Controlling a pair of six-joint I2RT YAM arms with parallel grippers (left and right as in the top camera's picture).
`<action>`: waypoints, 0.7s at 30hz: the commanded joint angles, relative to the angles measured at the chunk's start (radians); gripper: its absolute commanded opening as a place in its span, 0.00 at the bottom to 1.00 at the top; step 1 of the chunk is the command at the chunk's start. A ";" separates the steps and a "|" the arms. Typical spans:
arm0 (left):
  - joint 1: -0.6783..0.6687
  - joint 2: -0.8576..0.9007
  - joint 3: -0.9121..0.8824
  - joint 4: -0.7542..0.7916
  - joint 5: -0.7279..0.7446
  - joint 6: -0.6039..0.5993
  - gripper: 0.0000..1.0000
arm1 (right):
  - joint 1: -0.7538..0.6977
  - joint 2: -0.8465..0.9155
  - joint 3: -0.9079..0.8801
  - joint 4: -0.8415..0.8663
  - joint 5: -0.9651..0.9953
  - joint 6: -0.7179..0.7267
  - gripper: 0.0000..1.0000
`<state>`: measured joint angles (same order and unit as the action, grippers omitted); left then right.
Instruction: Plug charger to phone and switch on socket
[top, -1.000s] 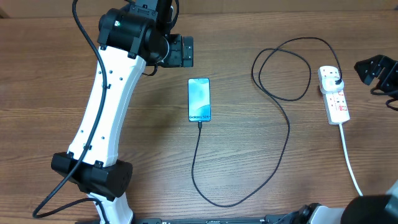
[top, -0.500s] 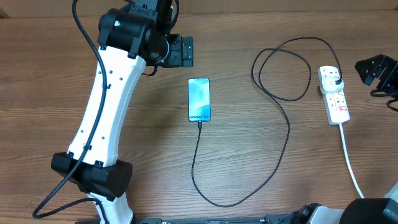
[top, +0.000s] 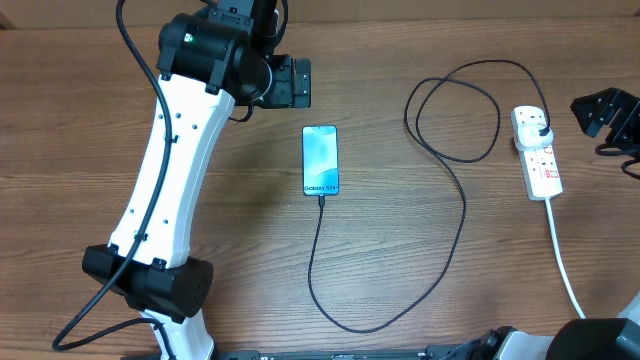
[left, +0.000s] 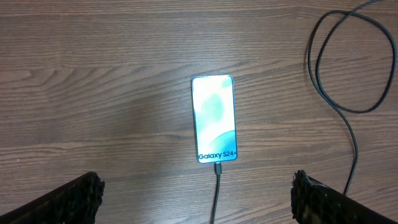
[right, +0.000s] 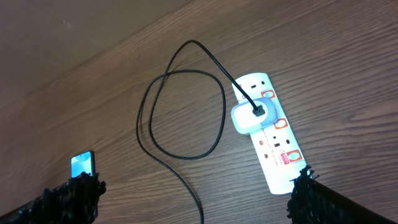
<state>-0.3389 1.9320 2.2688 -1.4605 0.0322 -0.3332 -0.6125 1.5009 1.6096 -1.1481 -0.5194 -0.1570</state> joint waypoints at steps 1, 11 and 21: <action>0.005 0.005 0.000 -0.002 -0.010 0.016 1.00 | 0.003 0.000 0.000 0.001 -0.005 0.004 1.00; 0.005 0.025 -0.002 -0.003 -0.010 0.016 1.00 | 0.003 0.000 0.000 0.001 -0.005 0.004 1.00; 0.005 0.035 -0.007 0.040 -0.091 0.015 1.00 | 0.003 0.000 0.000 0.001 -0.005 0.004 1.00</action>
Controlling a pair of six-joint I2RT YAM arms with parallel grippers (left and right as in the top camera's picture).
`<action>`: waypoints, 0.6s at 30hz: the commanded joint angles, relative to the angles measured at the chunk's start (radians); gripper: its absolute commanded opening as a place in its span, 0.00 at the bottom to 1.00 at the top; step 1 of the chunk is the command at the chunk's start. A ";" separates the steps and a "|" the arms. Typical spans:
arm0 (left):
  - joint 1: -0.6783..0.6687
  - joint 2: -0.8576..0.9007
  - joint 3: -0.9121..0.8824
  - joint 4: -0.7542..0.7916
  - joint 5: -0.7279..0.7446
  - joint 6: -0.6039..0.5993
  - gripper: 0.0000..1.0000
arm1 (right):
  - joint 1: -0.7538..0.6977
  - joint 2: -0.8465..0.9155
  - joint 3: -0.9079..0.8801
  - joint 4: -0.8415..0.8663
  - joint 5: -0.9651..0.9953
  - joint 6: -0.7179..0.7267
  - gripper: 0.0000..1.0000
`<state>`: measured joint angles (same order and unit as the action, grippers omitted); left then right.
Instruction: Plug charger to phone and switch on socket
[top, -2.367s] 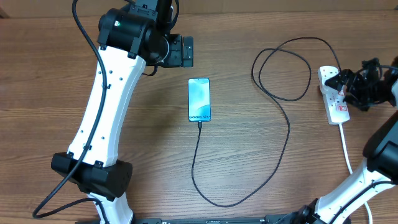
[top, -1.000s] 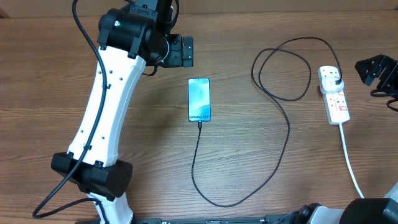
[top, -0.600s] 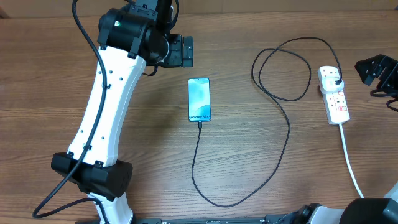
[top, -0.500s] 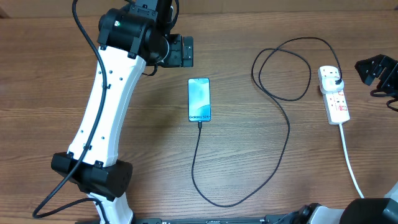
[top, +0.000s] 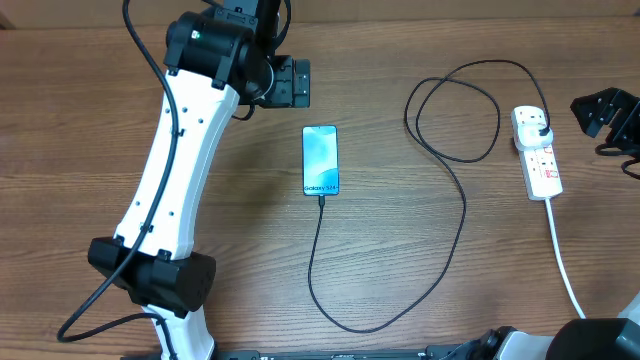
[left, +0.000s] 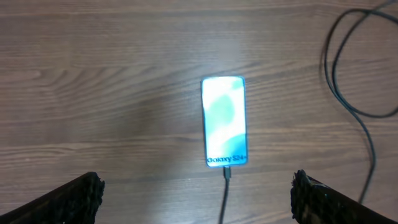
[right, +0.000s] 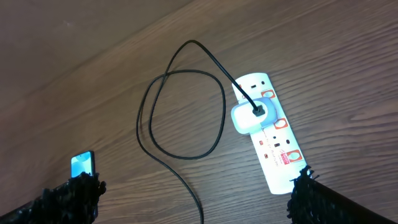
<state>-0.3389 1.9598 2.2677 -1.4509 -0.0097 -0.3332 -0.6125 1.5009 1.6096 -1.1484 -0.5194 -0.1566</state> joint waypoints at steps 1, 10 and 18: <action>0.004 0.007 -0.012 0.054 -0.047 0.015 1.00 | 0.003 0.000 0.000 0.002 -0.005 0.003 1.00; -0.022 -0.108 -0.283 0.403 -0.051 0.024 1.00 | 0.003 0.000 0.000 0.002 -0.005 0.003 1.00; -0.021 -0.415 -0.791 0.738 -0.053 0.030 1.00 | 0.003 0.000 0.000 0.002 -0.005 0.003 1.00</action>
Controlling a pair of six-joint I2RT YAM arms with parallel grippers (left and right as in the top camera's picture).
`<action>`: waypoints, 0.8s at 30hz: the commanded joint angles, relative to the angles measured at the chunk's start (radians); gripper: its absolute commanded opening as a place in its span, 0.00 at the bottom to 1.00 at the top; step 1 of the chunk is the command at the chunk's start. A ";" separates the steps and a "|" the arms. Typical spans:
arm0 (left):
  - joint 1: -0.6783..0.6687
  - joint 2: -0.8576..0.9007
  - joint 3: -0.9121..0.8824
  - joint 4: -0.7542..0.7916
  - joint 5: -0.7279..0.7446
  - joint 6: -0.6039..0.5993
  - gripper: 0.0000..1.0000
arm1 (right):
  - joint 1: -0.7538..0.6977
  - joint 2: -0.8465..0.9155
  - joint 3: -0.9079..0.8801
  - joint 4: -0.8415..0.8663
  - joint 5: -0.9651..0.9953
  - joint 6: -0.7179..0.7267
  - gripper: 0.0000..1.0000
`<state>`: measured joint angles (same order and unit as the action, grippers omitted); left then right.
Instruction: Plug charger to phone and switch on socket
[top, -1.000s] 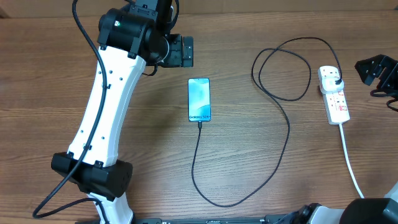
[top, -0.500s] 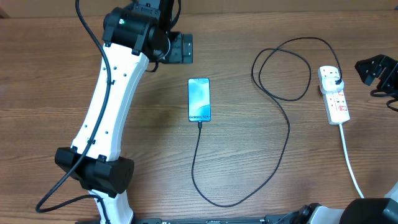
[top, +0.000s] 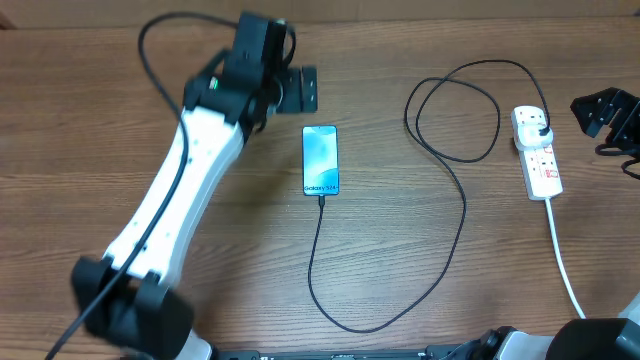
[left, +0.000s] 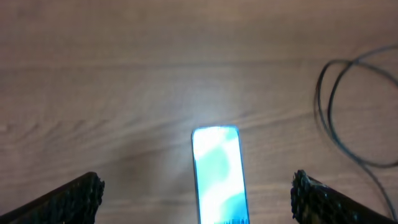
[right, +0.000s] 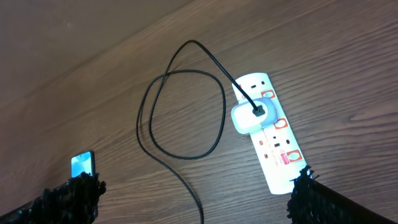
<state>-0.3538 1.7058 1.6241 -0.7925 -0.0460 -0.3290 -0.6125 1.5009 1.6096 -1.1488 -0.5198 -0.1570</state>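
Observation:
The phone (top: 320, 160), its screen lit blue, lies face up mid-table with the black charger cable (top: 463, 215) plugged into its near end. The cable loops right to the white adapter (right: 252, 116), which sits in the white power strip (right: 268, 134) at the right. My left gripper (top: 298, 88) hovers open just beyond the phone's far end. In the left wrist view the phone (left: 217, 171) shows between the spread fingertips (left: 78, 198), its lower end cut off. My right gripper (right: 196, 196) is open, off to the right of the strip (top: 536, 152), with nothing between its fingers.
The strip's white lead (top: 565, 275) runs to the table's front right edge. The cable's loop (top: 455, 110) lies between phone and strip. My left arm (top: 175, 210) reaches across the left half of the wooden table (top: 90, 120).
My left arm has shifted and shows blurred. In its wrist view the phone sits lower, its plugged end now out of frame. The right arm, phone, cable and strip have not moved.
My left gripper stood open beyond the phone, which had the cable in it, and the right gripper stood open by the strip. The phone then sat slightly further right in the left wrist view, and now lower. Nothing on the table has moved.

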 joint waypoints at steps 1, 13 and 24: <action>-0.006 -0.201 -0.206 0.124 -0.017 0.041 1.00 | 0.003 0.000 0.000 0.002 -0.005 0.004 1.00; -0.006 -0.620 -0.860 0.710 -0.016 0.215 1.00 | 0.003 0.000 0.000 0.002 -0.005 0.004 1.00; -0.006 -0.942 -1.288 1.144 -0.016 0.349 1.00 | 0.003 0.000 0.000 0.002 -0.005 0.004 1.00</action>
<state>-0.3538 0.8482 0.4217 0.3035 -0.0502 -0.0563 -0.6125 1.5009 1.6096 -1.1484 -0.5198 -0.1566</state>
